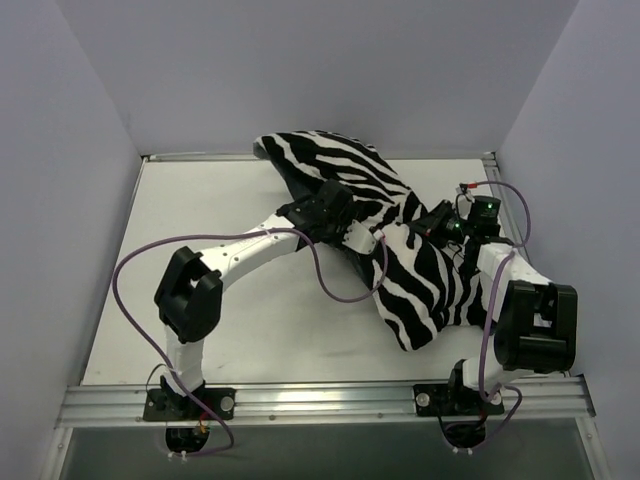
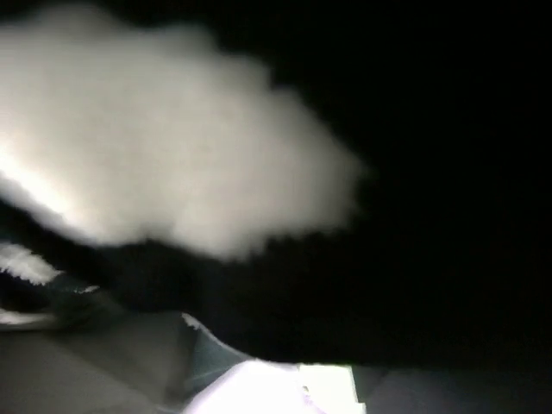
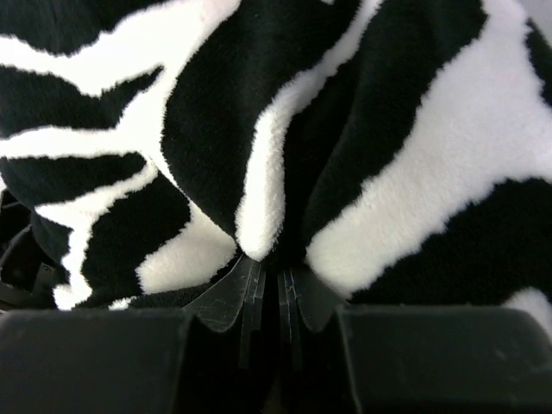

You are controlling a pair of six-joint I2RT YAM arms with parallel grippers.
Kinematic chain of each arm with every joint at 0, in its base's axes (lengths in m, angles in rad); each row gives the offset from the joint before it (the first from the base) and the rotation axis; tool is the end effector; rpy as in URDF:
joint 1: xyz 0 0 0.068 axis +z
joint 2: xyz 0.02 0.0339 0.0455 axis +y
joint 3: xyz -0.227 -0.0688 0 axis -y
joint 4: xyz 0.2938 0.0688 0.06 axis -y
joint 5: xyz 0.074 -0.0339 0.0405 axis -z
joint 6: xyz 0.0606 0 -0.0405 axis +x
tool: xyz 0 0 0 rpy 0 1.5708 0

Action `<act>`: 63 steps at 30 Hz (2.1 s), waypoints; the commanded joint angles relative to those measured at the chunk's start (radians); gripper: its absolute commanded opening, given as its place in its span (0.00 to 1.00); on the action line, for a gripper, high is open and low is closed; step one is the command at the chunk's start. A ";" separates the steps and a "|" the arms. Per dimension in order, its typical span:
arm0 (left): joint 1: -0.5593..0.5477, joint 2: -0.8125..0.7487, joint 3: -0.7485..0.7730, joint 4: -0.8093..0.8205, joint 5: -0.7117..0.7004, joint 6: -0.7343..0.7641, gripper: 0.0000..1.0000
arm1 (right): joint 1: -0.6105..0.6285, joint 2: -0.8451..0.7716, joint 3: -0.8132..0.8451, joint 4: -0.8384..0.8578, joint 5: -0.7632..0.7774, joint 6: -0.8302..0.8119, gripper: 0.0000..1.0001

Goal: Remove the pillowcase from the pillow

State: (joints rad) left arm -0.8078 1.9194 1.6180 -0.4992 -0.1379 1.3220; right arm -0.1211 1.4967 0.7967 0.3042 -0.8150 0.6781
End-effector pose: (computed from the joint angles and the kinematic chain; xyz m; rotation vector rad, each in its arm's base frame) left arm 0.3441 -0.3478 0.2007 2.0662 1.2214 0.4075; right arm 0.3758 -0.0013 0.1519 0.2403 1.9984 1.1570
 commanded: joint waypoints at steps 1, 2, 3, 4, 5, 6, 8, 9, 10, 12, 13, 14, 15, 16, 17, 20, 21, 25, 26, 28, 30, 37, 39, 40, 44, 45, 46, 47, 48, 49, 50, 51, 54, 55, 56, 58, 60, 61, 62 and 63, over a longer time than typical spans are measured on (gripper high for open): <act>-0.002 0.036 0.092 0.125 0.001 0.017 0.47 | -0.022 0.027 -0.002 -0.227 0.113 -0.130 0.00; -0.005 0.030 0.083 0.126 -0.005 0.023 0.17 | -0.023 0.030 0.009 -0.259 0.106 -0.138 0.00; -0.017 0.018 0.044 0.163 -0.021 0.017 0.02 | -0.022 0.030 0.034 -0.281 0.103 -0.146 0.04; -0.022 0.001 0.020 0.169 -0.029 0.003 0.02 | -0.022 0.028 0.050 -0.298 0.106 -0.164 0.12; -0.025 -0.047 0.004 0.168 -0.025 -0.013 0.02 | -0.020 0.024 0.067 -0.356 0.115 -0.175 0.36; -0.027 -0.080 -0.018 0.174 -0.023 -0.089 0.02 | -0.012 0.017 0.111 -0.387 0.135 -0.190 0.49; -0.027 -0.161 0.005 0.139 -0.026 -0.185 0.02 | 0.004 0.005 0.165 -0.483 0.246 -0.242 0.64; -0.025 -0.183 0.073 0.055 -0.032 -0.283 0.02 | 0.024 0.004 0.191 -0.508 0.284 -0.255 0.67; -0.024 -0.200 0.118 0.004 -0.038 -0.334 0.02 | 0.037 0.002 0.237 -0.525 0.318 -0.264 0.68; -0.021 -0.246 0.216 -0.149 -0.045 -0.438 0.02 | 0.061 0.010 0.265 -0.537 0.384 -0.267 0.71; -0.025 -0.258 0.309 -0.195 -0.051 -0.463 0.02 | 0.104 0.035 0.286 -0.534 0.395 -0.261 0.70; -0.031 -0.282 0.357 -0.281 -0.069 -0.481 0.02 | 0.129 0.054 0.300 -0.531 0.381 -0.246 0.69; -0.037 -0.289 0.409 -0.326 -0.077 -0.518 0.02 | 0.174 0.077 0.314 -0.527 0.355 -0.241 0.68; -0.054 -0.292 0.522 -0.372 -0.089 -0.541 0.02 | 0.261 0.126 0.350 -0.519 0.323 -0.235 0.67; -0.065 -0.287 0.589 -0.471 -0.101 -0.558 0.02 | 0.309 0.149 0.370 -0.510 0.248 -0.227 0.66; -0.106 -0.246 0.834 -0.632 -0.138 -0.618 0.02 | 0.463 0.226 0.418 -0.398 0.088 -0.178 0.64; -0.117 -0.235 0.871 -0.657 -0.155 -0.624 0.02 | 0.489 0.243 0.427 -0.361 -0.005 -0.132 0.64; -0.091 -0.232 0.786 -0.700 -0.158 -0.650 0.02 | 0.503 0.269 0.496 -0.397 0.017 -0.138 0.66; -0.038 -0.235 0.708 -0.696 -0.128 -0.671 0.02 | 0.461 0.266 0.512 -0.433 0.048 -0.156 0.67; 0.036 -0.231 0.643 -0.681 -0.003 -0.763 0.02 | 0.398 0.245 0.539 -0.537 0.152 -0.187 0.68; 0.137 -0.217 0.550 -0.630 0.033 -0.826 0.02 | 0.292 0.197 0.549 -0.589 0.224 -0.199 0.68; 0.292 -0.125 0.384 -0.417 0.027 -0.974 0.02 | 0.192 0.015 0.619 -0.752 0.528 -0.245 0.69; 0.335 -0.085 0.410 -0.401 0.040 -1.058 0.02 | 0.198 -0.015 0.619 -0.769 0.563 -0.242 0.69; 0.376 -0.044 0.446 -0.401 0.038 -1.084 0.02 | 0.215 -0.044 0.613 -0.784 0.571 -0.239 0.69; 0.466 0.027 0.497 -0.395 0.009 -1.150 0.02 | 0.297 -0.110 0.506 -0.832 0.629 -0.226 0.70; 0.481 0.036 0.500 -0.395 0.015 -1.158 0.02 | 0.325 -0.128 0.480 -0.832 0.639 -0.216 0.70; 0.492 0.050 0.500 -0.395 0.026 -1.162 0.02 | 0.354 -0.165 0.449 -0.811 0.640 -0.181 0.71; 0.510 0.055 0.497 -0.397 0.030 -1.164 0.02 | 0.410 -0.185 0.387 -0.791 0.626 -0.160 0.71; 0.516 0.059 0.494 -0.397 0.035 -1.166 0.02 | 0.435 -0.225 0.359 -0.771 0.611 -0.137 0.72; 0.519 0.067 0.490 -0.398 0.044 -1.166 0.02 | 0.460 -0.243 0.337 -0.737 0.605 -0.077 0.73; 0.522 0.067 0.484 -0.395 0.055 -1.163 0.02 | 0.515 -0.260 0.316 -0.716 0.612 -0.045 0.73; 0.522 0.066 0.468 -0.394 0.064 -1.158 0.02 | 0.546 -0.289 0.271 -0.691 0.622 -0.014 0.74; 0.521 0.063 0.451 -0.387 0.109 -1.165 0.02 | 0.673 -0.296 0.179 -0.588 0.677 0.080 0.80; 0.521 0.064 0.451 -0.389 0.116 -1.172 0.02 | 0.693 -0.282 0.158 -0.533 0.689 0.107 0.82; 0.521 0.066 0.456 -0.397 0.130 -1.176 0.02 | 0.707 -0.264 0.138 -0.507 0.682 0.118 0.81; 0.521 0.067 0.468 -0.404 0.138 -1.187 0.02 | 0.721 -0.189 0.107 -0.432 0.666 0.121 0.82; 0.521 0.061 0.468 -0.414 0.138 -1.193 0.02 | 0.719 -0.111 0.105 -0.396 0.697 0.107 0.76; 0.521 0.056 0.465 -0.420 0.164 -1.193 0.02 | 0.712 -0.086 0.114 -0.390 0.712 0.101 0.67; 0.521 0.052 0.462 -0.424 0.173 -1.193 0.02 | 0.698 -0.063 0.121 -0.381 0.711 0.091 0.51; 0.522 0.046 0.457 -0.430 0.187 -1.190 0.02 | 0.677 -0.026 0.131 -0.361 0.691 0.077 0.24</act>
State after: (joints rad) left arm -0.2752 1.9942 2.0521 -0.9539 -0.0540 0.1753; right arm 0.5941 1.4063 0.9146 -0.1543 -0.1654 0.7490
